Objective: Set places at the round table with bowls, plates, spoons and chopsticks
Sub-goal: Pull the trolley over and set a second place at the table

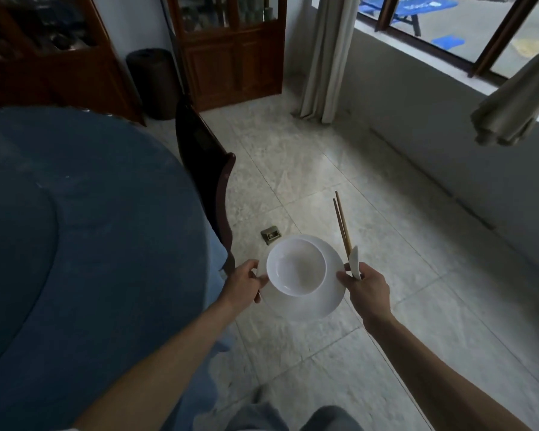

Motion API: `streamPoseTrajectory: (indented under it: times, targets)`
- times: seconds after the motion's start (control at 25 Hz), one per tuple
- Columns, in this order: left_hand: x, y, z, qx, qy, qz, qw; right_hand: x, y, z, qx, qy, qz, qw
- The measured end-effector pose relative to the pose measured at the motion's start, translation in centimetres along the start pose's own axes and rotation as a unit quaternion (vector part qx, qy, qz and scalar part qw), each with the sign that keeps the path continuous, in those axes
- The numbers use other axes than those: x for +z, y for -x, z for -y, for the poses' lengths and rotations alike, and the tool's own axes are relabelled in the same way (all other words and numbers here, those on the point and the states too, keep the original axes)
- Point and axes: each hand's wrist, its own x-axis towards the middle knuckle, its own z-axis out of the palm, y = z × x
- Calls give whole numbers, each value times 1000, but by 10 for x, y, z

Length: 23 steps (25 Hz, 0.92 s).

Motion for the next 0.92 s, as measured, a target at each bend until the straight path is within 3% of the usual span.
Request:
streamPoseTrajectory:
  times: [0.48,0.92]
  targets:
    - [-71,-169,-68,-16,62,-111,992,76,-200,128,-74,9,95,993]
    - [-126,-249,-133,-87,153,-259,950,165,-349,269,-208,100,255,939]
